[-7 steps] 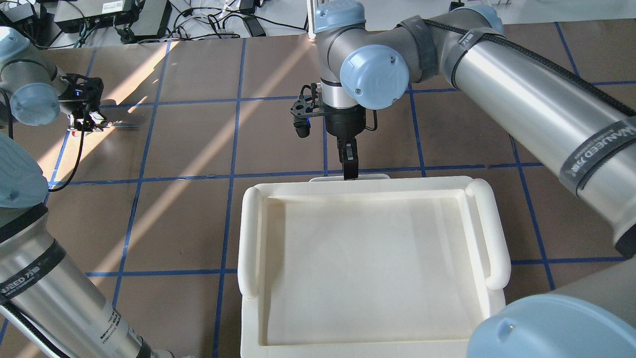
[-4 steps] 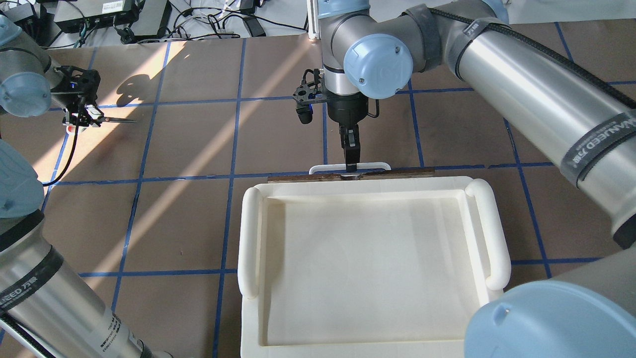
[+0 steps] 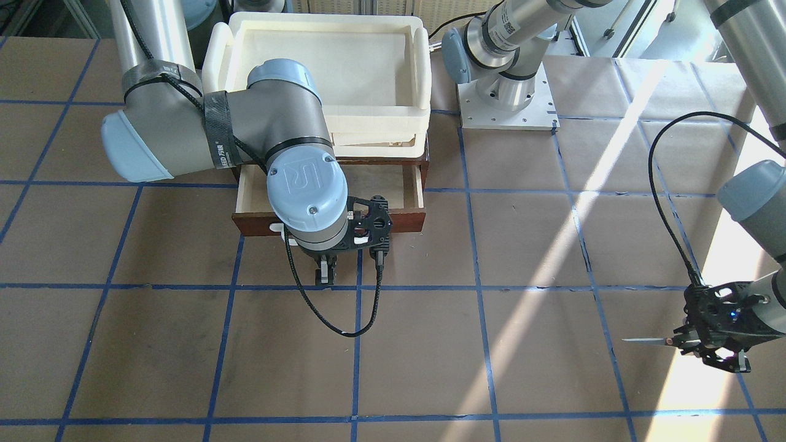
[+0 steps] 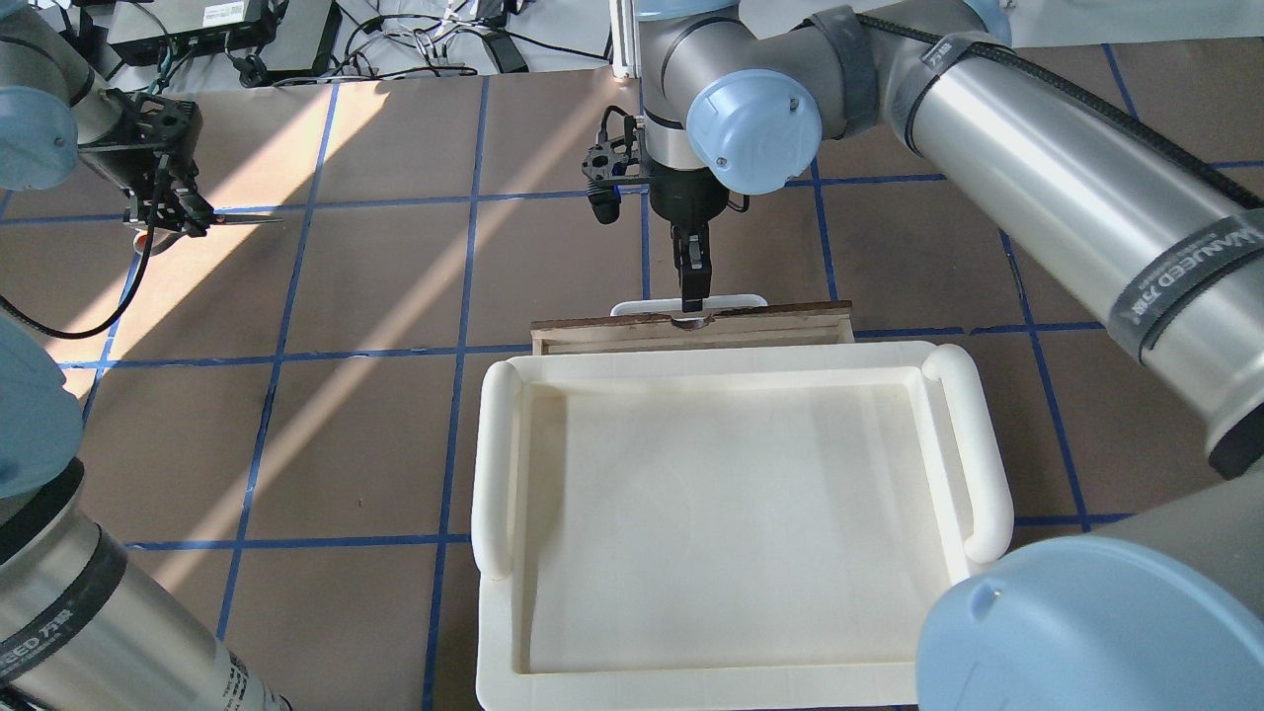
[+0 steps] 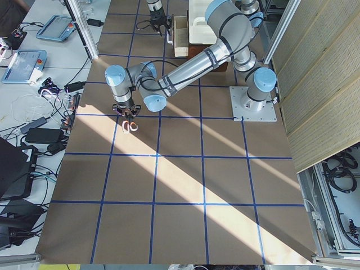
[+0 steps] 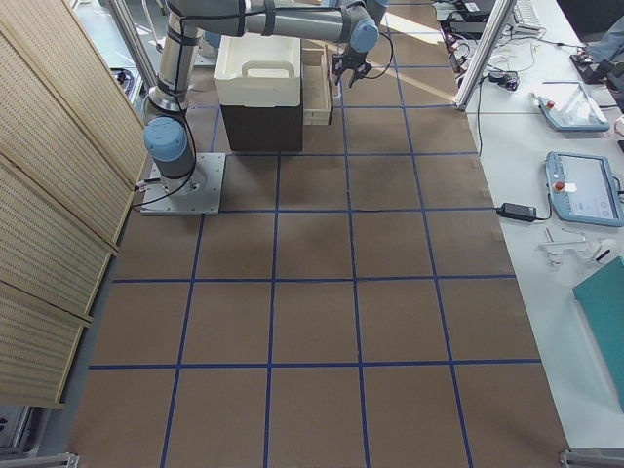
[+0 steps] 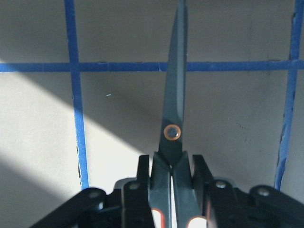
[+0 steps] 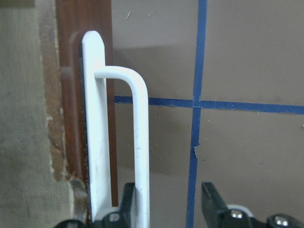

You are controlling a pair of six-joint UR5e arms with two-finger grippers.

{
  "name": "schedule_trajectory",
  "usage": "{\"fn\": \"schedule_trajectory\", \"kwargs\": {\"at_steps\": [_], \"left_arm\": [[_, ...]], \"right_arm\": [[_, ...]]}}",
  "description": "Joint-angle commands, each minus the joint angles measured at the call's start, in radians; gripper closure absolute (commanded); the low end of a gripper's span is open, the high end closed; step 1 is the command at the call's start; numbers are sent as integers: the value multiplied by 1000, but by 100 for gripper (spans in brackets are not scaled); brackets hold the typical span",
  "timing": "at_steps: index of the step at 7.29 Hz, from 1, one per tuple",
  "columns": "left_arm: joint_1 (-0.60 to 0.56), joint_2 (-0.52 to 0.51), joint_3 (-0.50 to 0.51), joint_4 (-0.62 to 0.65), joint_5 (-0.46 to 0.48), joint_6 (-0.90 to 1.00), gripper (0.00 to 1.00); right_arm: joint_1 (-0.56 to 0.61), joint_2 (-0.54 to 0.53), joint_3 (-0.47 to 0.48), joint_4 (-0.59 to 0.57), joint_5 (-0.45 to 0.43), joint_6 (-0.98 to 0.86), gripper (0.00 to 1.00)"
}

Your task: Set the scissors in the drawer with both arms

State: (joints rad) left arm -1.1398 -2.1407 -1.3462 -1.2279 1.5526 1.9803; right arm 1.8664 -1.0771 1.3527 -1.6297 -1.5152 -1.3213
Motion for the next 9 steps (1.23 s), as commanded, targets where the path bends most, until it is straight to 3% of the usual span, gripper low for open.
{"fn": "schedule_trajectory", "kwargs": {"at_steps": [1,4,9], "left_arm": [[-46,56,-4,-71,4,-58,100],[-122,109,-14,-137,44,-208,100],[-172,114,-16,-140,67,-258,100]], "right_arm": [[-3,3,-1,-44,-2,-1,45],[-10,5,-1,-99,-2,-4,45],[-13,17,0,-165,-17,10,43]]}}
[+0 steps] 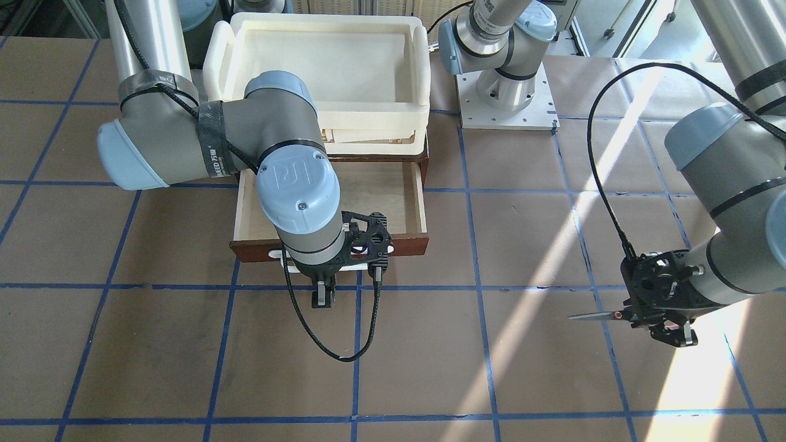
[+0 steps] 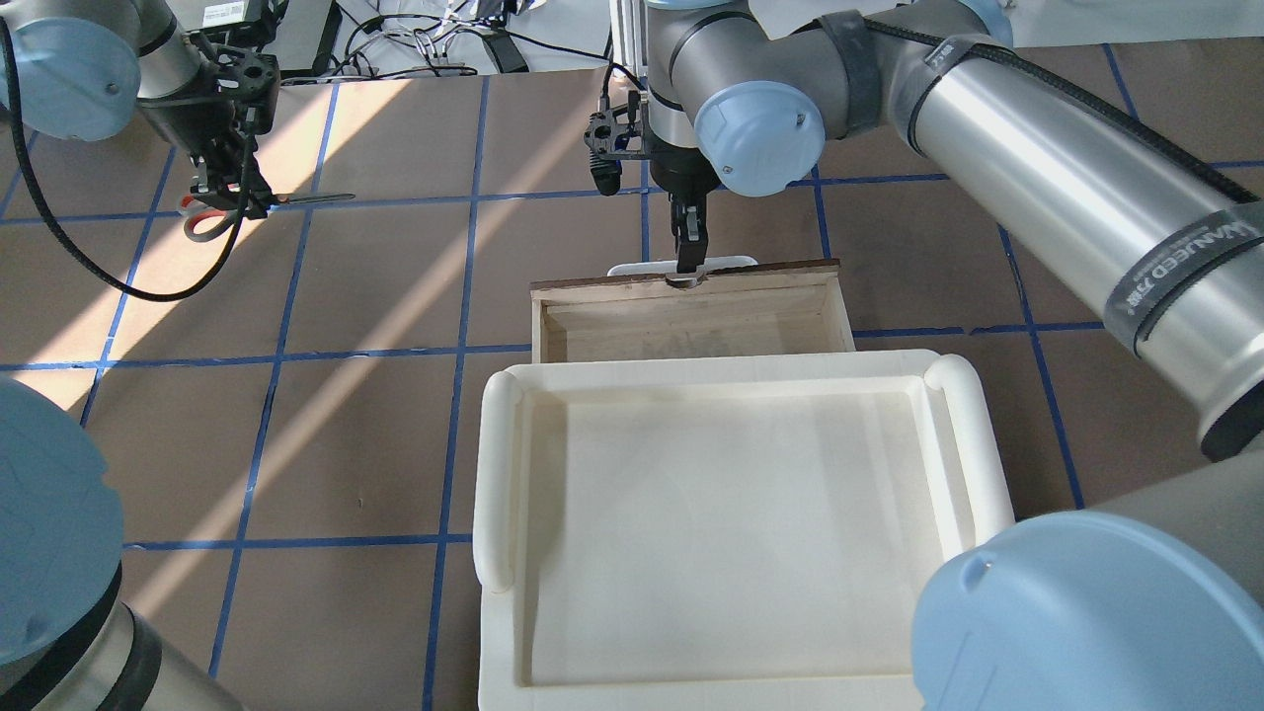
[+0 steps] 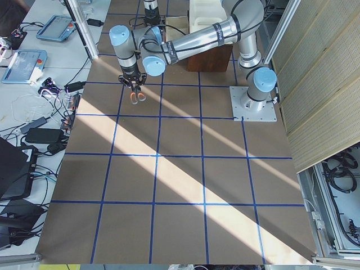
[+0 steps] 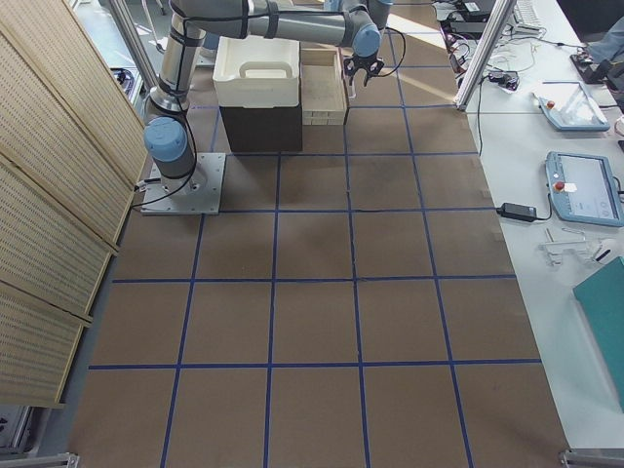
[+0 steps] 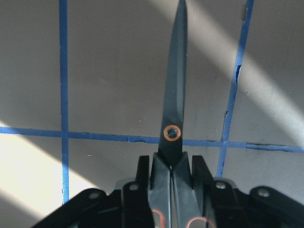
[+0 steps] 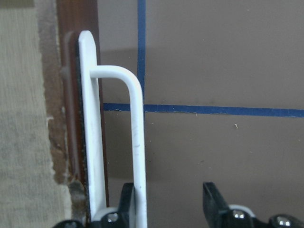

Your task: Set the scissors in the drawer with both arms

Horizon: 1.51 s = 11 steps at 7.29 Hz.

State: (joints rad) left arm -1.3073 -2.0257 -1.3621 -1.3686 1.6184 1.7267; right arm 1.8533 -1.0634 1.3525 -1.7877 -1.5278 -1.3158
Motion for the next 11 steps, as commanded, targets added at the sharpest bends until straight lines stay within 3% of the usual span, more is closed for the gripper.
{"fn": "schedule_trajectory", "kwargs": {"at_steps": [1,2,4,5,6,9,11], "left_arm": [[-6,-5,-2,0,-2,-4,100],[-10,-2,-5,0,3,-9,100],[-12,-1,-6,0,-3,-9,100],[-12,-2,-6,0,-2,-9,100],[-12,-2,-6,0,-3,-9,100],[-53,16,-6,0,3,-48,100],[-114,50,-6,-13,-2,-71,100]], "right_arm": [[0,3,1,-10,-5,21,33],[-2,2,1,-10,-3,62,14],[-28,-42,-1,-36,-5,87,12],[-45,-79,0,-36,-11,111,2],[-78,-126,10,-23,-11,144,0],[-153,-291,39,97,-6,478,0],[-193,-403,80,143,-8,793,0]]}}
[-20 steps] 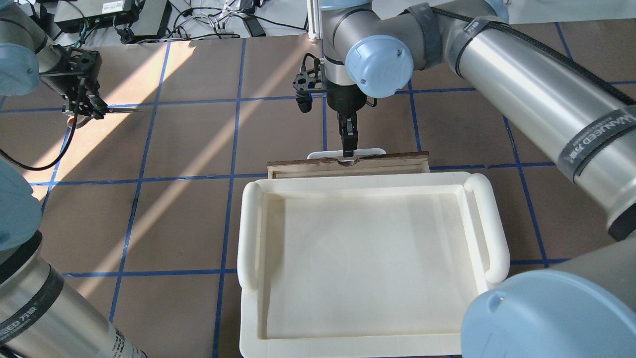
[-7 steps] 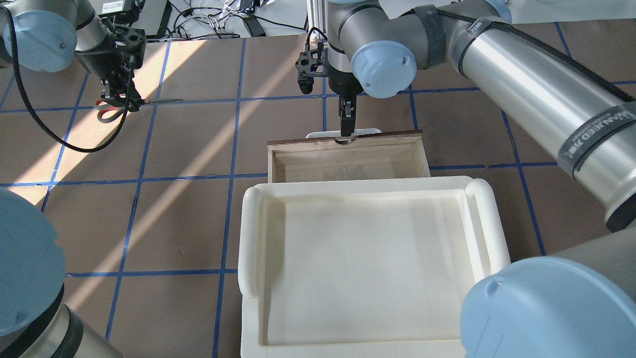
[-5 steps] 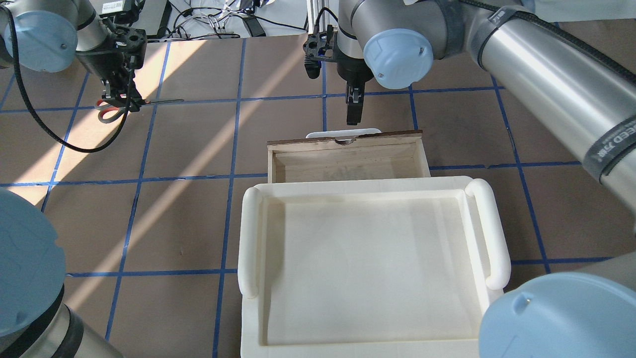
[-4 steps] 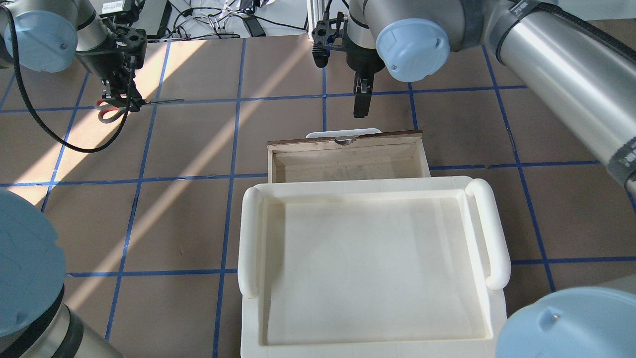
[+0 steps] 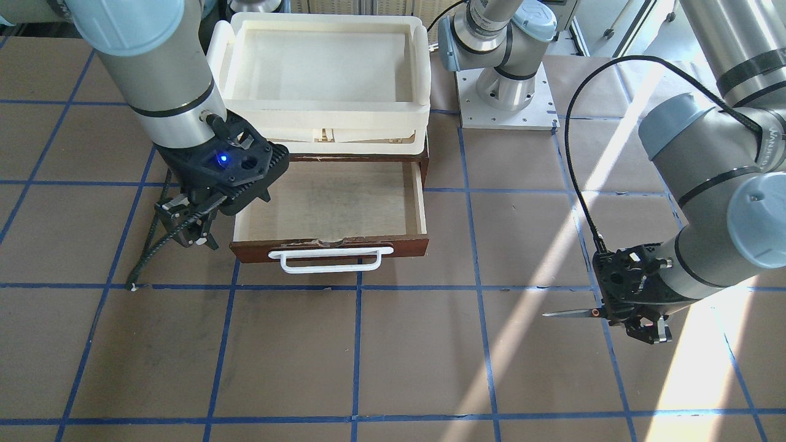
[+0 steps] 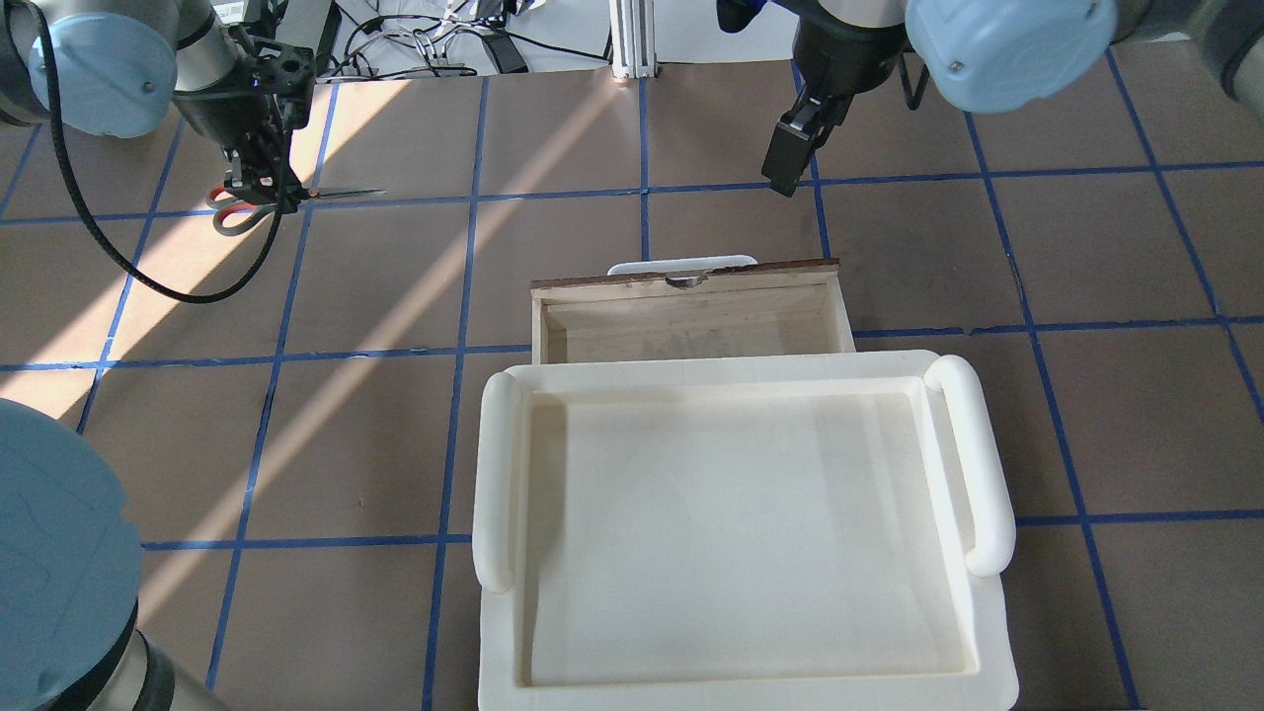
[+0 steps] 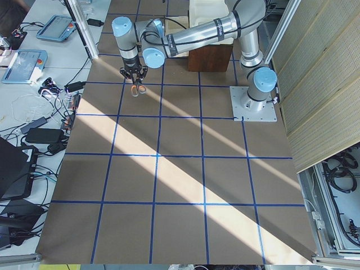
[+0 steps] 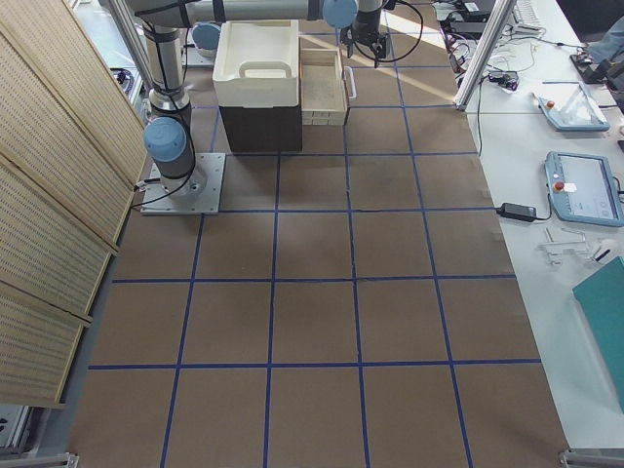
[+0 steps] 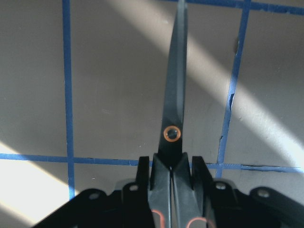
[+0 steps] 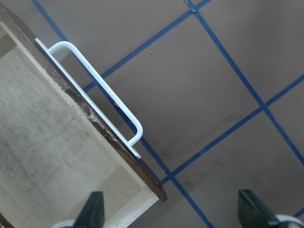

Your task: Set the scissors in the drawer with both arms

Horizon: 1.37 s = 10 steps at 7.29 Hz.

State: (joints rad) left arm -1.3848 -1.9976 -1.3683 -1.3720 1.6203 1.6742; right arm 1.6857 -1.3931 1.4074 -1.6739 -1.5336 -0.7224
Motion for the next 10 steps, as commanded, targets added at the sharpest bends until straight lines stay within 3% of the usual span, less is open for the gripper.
{"fn": "schedule_trajectory", "kwargs": {"at_steps": [1,4,10], "left_arm": [[-71,37,-3,-21,-5,-66,100],[-212,82,-26,-65,-40,-209,100],[-453,134,-86,-91,-54,-474,100]], "right_arm": [[-44,-114,27,63,0,325,0],[-93,-165,25,97,-3,562,0],[-92,-178,27,120,-5,636,0]]}}
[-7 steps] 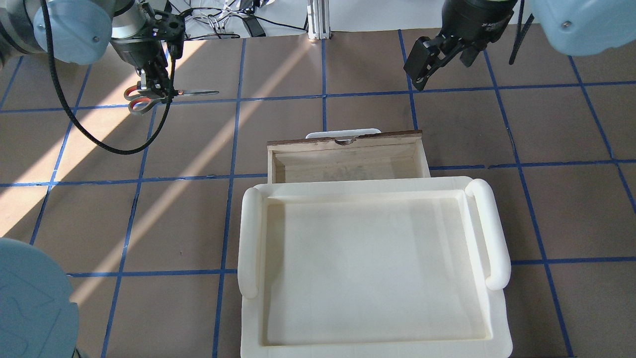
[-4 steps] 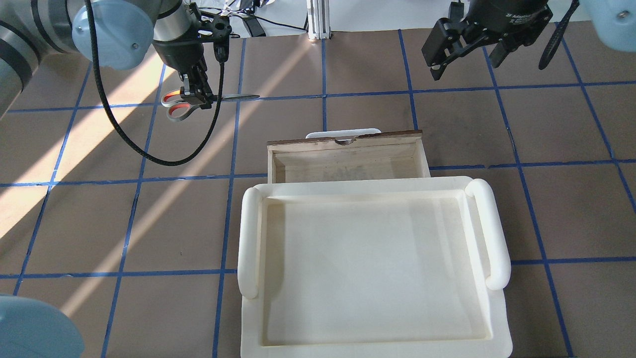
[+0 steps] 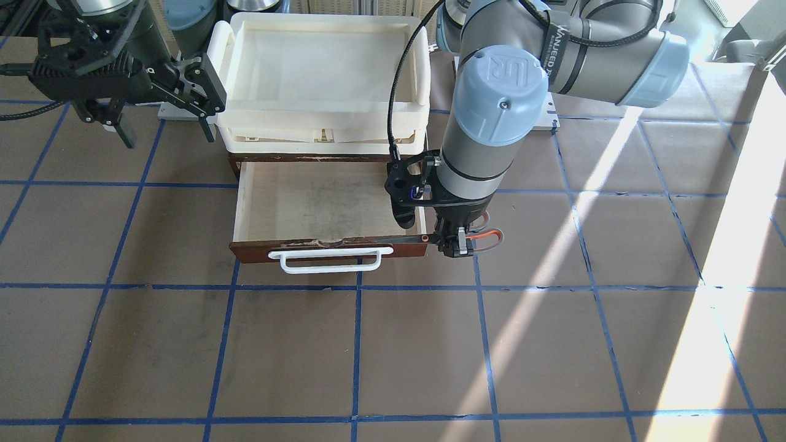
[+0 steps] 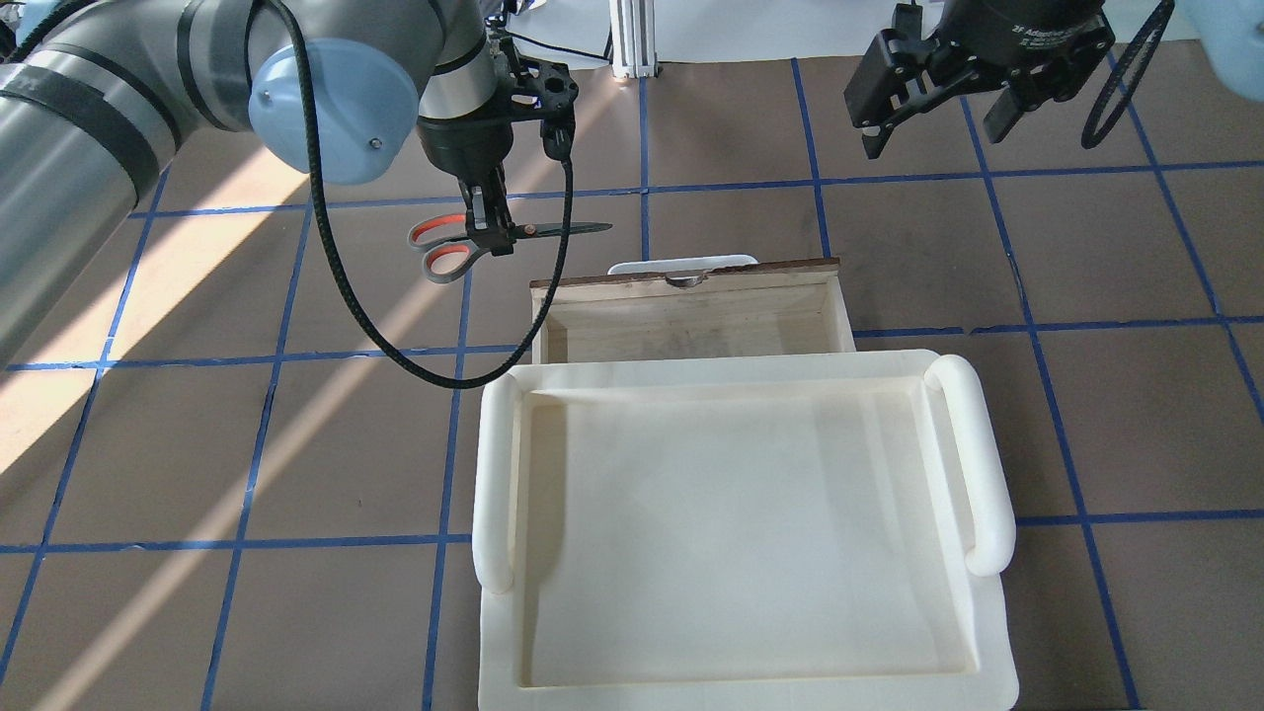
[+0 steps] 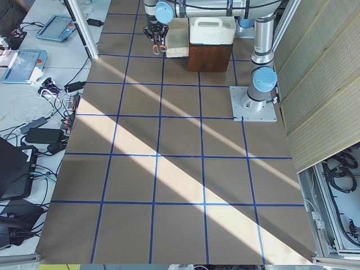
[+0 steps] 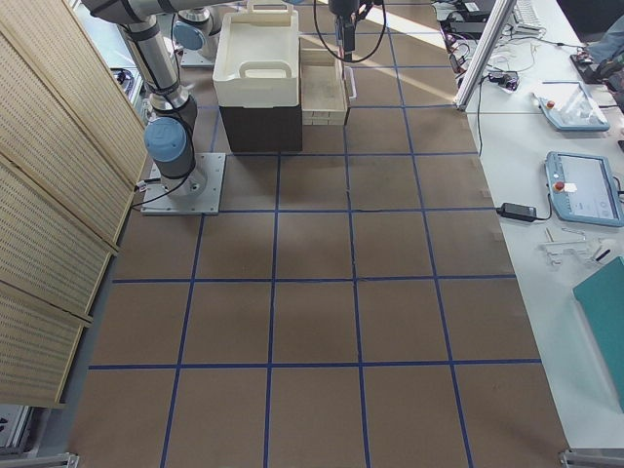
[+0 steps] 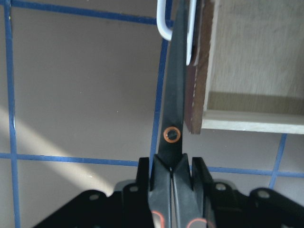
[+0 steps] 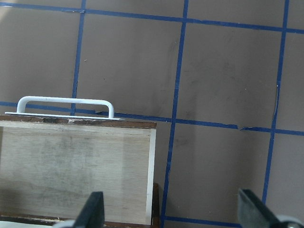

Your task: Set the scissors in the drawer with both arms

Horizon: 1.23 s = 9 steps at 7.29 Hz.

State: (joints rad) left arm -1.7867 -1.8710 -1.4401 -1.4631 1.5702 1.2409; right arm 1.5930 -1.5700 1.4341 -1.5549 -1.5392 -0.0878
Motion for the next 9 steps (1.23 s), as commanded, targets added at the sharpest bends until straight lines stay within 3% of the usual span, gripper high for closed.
{"fn": "schedule_trajectory", "kwargs": {"at_steps": [1,4,9], "left_arm": [[-100,9,-19,0,-2,-78,100],[-181,7,-42,10,-4,-80,100],[-207,6,-97,17,-35,-55,100]], "right_arm": [[1,-1,0,1,1,2,0],[1,-1,0,2,-1,2,0],[1,-1,0,2,-1,2,0]]}}
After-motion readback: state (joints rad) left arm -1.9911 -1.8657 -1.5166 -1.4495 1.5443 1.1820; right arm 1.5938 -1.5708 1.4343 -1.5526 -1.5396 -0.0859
